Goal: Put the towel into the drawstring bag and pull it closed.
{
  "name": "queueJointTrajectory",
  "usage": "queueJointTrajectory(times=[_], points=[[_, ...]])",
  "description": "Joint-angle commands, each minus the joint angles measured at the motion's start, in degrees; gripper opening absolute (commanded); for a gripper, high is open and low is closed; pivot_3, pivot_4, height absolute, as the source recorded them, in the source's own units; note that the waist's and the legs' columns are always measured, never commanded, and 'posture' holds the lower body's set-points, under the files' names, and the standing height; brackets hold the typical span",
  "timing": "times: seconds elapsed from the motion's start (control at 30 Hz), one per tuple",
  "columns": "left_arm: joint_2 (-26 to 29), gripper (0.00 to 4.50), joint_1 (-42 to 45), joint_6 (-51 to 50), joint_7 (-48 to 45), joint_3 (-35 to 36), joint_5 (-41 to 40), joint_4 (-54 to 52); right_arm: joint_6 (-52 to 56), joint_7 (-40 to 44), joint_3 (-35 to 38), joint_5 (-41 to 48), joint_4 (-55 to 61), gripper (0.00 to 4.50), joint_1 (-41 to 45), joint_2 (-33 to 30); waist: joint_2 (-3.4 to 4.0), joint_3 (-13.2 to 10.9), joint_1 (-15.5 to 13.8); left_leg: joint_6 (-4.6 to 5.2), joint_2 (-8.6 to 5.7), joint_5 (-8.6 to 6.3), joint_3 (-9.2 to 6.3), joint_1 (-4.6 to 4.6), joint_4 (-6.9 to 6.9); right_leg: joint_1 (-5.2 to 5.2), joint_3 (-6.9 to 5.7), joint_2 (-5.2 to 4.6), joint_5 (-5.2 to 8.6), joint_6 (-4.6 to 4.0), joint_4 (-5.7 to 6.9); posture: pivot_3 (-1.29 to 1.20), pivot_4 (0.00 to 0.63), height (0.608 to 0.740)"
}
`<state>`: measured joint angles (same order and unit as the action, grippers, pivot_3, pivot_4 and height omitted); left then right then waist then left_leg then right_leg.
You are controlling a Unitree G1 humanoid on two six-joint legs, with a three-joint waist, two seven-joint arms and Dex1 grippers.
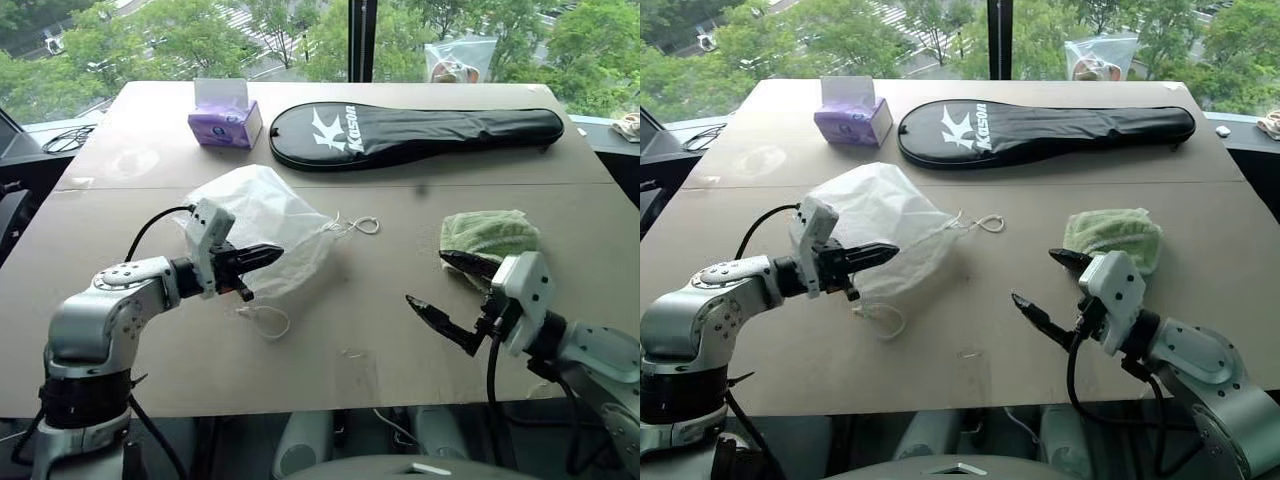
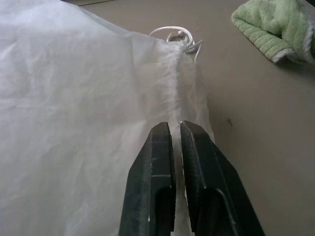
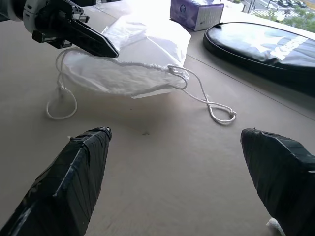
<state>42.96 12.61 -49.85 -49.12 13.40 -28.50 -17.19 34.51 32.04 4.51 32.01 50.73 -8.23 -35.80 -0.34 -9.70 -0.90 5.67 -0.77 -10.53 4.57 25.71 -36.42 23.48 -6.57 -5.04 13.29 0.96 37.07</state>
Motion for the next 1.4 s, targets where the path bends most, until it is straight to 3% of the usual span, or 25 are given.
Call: queueJointTrajectory(times=[0.03,0.07,0.3,0.8,1.0,1.1,1.23,1.4], points=[[0.61,2.27,-2.6,16.71,4.16,-4.02,10.96,-2.31,-2.5,-0.87,0.89,-1.98,1.12,4.5,0.31,-0.2,0.01,0.0,-0.03,-0.01,0.0,0.0,0.05,0.0,0.06,0.0,0.03,-0.02,-0.01,-0.02,-0.05,0.0,0.15,0.74],[0.78,2.73,-3.99,20.75,4.99,-5.19,13.61,-2.54,-2.89,-1.33,0.72,-2.76,1.07,4.5,0.28,0.03,0.01,0.0,-0.03,-0.01,0.0,0.0,0.08,0.01,0.1,0.03,0.06,-0.04,-0.07,-0.12,-0.06,0.0,0.15,0.74],[0.19,2.73,-8.9,38.81,12.85,-11.67,28.88,1.37,-3.95,-1.35,0.16,-3.56,2.72,4.5,-2.81,0.15,0.01,0.0,-0.16,-0.01,0.0,-0.02,0.08,0.04,0.26,0.09,0.09,-0.06,-0.05,-0.1,-0.21,0.0,0.15,0.74],[-1.25,2.73,-4.14,50.5,27.26,-17.79,50.99,13.06,-3.17,-1.37,-0.16,-3.64,1.85,4.5,-0.22,-0.08,0.02,0.0,-0.1,0.21,0.0,-0.15,0.08,0.04,0.27,0.11,0.05,-0.06,-0.01,-0.01,-0.22,0.0,0.15,0.74],[-4.01,2.73,-1.8,51.69,30.73,-18.71,52.9,17.15,-2.89,-1.73,-0.61,-4.28,1.88,4.5,0.12,-0.04,0.01,0.01,-0.15,0.23,0.0,-0.16,0.08,0.03,0.25,0.09,0.04,-0.08,-0.02,0.01,-0.22,0.0,0.15,0.74],[-4.55,1.95,-0.1,52.05,30.75,-18.88,53.37,18.91,-2.13,-2.4,-0.35,-3.79,1.86,4.5,-0.02,0.34,0.01,0.01,-0.1,0.23,0.0,-0.16,0.07,0.03,0.25,0.09,0.02,-0.08,-0.02,0.01,-0.22,0.0,0.15,0.74],[-6.24,0.07,3.77,50.03,28.65,-18.65,51.08,22.27,0.14,-5.13,0.01,-3.23,1.28,4.5,0.32,1.59,0.07,0.06,-0.45,0.21,0.0,-0.14,0.07,0.03,0.23,0.07,0.0,-0.08,-0.03,0.02,-0.21,0.0,0.15,0.74],[-11.26,0.02,7.52,34.35,15.93,-11.51,32.05,19.48,1.54,-8.54,3.91,-3.69,-0.16,4.5,0.92,2.58,0.09,0.07,-0.76,0.07,0.0,-0.06,0.07,0.06,0.13,0.05,-0.03,-0.11,-0.05,0.06,-0.21,0.0,0.15,0.74]])
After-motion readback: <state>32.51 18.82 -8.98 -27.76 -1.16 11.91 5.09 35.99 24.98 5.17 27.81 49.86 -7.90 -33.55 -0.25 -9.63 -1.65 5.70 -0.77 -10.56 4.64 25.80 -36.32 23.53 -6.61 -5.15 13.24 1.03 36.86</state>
